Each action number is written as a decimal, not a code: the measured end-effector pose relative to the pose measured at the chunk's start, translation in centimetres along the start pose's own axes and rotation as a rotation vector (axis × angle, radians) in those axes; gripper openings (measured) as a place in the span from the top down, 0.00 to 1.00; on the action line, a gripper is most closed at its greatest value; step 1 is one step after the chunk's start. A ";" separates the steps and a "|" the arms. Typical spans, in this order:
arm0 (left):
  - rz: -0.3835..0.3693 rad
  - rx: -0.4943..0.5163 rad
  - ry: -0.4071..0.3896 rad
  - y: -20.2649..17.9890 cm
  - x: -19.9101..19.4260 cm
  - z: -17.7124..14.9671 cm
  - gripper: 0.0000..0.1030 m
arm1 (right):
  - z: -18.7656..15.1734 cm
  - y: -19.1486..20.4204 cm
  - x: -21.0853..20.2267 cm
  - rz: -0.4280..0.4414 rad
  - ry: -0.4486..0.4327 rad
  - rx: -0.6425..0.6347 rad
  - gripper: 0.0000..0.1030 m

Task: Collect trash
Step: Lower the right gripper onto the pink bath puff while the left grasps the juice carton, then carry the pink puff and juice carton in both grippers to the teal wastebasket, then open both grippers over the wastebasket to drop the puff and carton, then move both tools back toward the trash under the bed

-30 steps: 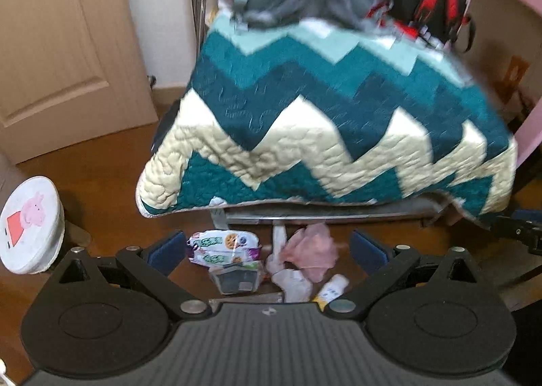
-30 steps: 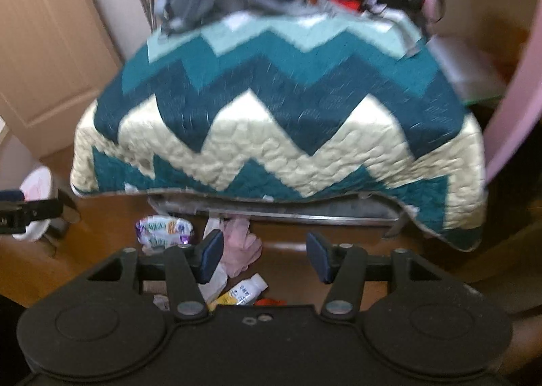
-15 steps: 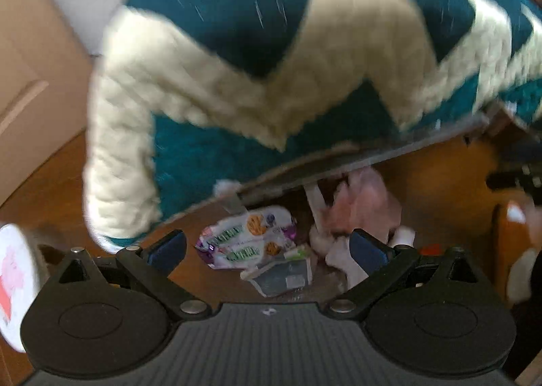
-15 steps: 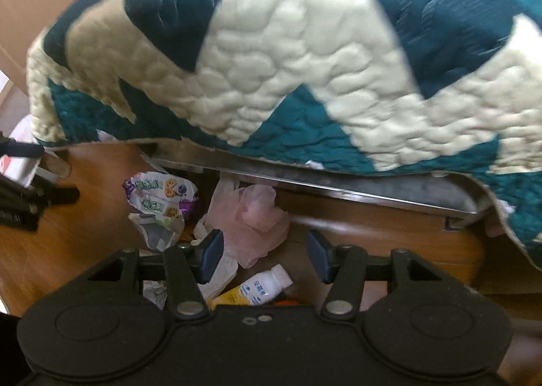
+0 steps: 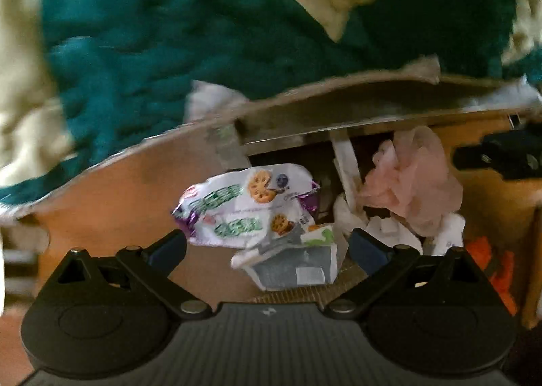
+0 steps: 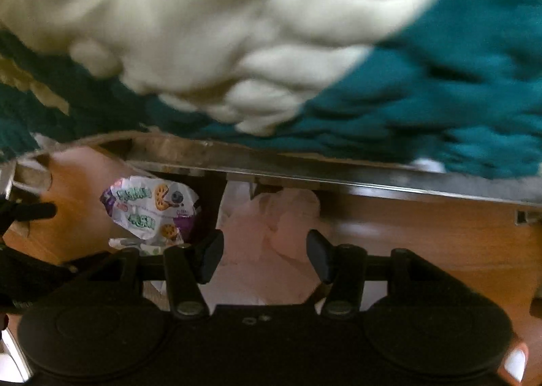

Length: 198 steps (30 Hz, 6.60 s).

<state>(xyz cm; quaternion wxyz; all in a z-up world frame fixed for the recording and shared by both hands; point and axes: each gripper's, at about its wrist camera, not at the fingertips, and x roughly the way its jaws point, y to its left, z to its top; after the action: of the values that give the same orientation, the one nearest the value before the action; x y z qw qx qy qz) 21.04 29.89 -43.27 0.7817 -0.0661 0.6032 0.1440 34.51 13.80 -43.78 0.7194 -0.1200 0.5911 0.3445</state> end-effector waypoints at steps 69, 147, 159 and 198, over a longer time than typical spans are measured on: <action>-0.119 0.171 -0.303 -10.7 -32.1 3.1 0.96 | -9.9 -0.7 -43.5 -0.186 -0.475 -0.082 0.98; -0.465 0.668 -0.540 -58.8 -58.0 14.5 0.90 | -19.7 -27.3 -72.5 -0.525 -0.730 0.362 0.65; -0.497 0.554 -0.585 -50.4 -60.8 11.3 0.89 | -20.4 -19.8 -74.0 -0.478 -0.787 0.258 0.64; -0.267 -0.006 -0.563 -10.0 -49.3 -0.1 0.00 | -9.6 2.8 -50.3 0.063 -0.520 -0.063 0.50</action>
<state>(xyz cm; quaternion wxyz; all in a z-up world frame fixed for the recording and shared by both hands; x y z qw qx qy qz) 12.57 13.22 3.45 0.9298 -0.1044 0.3487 0.0546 22.13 -7.51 1.15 0.8320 -0.0312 0.3786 0.4044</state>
